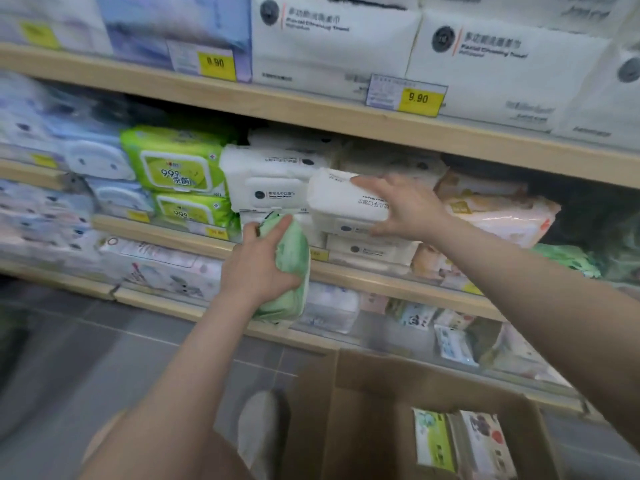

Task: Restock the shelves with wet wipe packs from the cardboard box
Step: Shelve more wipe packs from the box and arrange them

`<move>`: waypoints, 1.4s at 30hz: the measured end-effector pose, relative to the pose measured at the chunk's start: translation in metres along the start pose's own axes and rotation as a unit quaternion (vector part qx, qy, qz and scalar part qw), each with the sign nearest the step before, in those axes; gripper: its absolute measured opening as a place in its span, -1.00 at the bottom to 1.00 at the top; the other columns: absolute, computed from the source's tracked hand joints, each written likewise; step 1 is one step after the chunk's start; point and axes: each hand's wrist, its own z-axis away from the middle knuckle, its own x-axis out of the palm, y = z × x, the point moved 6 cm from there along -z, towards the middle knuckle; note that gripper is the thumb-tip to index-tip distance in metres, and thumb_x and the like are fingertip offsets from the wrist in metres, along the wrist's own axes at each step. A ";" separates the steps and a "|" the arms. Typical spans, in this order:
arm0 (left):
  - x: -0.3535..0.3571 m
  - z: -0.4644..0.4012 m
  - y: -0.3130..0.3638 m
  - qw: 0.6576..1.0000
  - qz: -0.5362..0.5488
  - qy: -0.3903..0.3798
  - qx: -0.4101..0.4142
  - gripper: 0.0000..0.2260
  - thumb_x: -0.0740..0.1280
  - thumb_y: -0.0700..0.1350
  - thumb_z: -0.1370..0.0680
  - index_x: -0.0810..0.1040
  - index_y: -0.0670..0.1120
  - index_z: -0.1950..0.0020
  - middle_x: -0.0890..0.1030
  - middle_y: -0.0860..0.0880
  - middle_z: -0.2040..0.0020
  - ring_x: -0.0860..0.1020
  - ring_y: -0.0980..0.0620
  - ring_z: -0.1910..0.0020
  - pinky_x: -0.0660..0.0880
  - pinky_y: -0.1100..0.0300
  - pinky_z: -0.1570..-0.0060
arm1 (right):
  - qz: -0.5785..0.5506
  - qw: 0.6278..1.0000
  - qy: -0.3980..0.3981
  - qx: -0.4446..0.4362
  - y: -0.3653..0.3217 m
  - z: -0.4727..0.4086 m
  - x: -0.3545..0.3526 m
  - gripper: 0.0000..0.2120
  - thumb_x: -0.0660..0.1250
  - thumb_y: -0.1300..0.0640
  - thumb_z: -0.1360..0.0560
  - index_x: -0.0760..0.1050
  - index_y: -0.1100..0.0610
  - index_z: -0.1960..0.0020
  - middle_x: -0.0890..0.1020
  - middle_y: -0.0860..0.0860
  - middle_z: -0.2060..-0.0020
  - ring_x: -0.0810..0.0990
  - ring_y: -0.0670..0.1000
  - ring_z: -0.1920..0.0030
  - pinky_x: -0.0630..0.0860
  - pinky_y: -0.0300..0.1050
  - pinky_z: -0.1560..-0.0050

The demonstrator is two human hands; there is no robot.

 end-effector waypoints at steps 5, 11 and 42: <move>0.006 -0.014 0.003 1.000 0.000 -0.003 -0.006 -0.11 0.45 0.12 -0.29 -0.02 0.33 -0.47 0.15 -0.09 -0.39 0.43 -0.23 -0.21 0.46 -0.01 -0.05 | -0.043 0.997 -0.069 -0.009 0.032 -0.035 0.000 -0.17 0.46 -0.02 -0.37 0.06 -0.20 -0.49 0.38 0.06 -0.40 0.39 0.16 -0.33 0.38 0.00 -0.25; 0.019 -0.017 0.018 1.000 0.005 -0.012 0.003 -0.10 0.45 0.12 -0.27 -0.02 0.34 -0.46 0.16 -0.08 -0.37 0.45 -0.23 -0.19 0.49 -0.04 -0.06 | 0.003 0.998 -0.058 -0.028 0.036 -0.039 0.005 -0.20 0.40 -0.05 -0.43 -0.01 -0.26 -0.49 0.41 0.17 -0.34 0.42 0.20 -0.27 0.38 -0.03 -0.17; 0.089 0.009 0.152 0.877 0.443 -0.179 -0.053 -0.48 0.30 0.06 -0.44 0.36 0.03 -0.39 0.49 0.01 -0.23 0.50 -0.03 -0.15 0.54 -0.10 -0.10 | -0.550 0.813 0.024 0.191 0.041 0.191 0.097 -0.11 0.60 0.13 -0.23 0.22 0.01 -0.44 0.48 -0.12 -0.27 0.47 -0.18 -0.24 0.42 -0.33 -0.22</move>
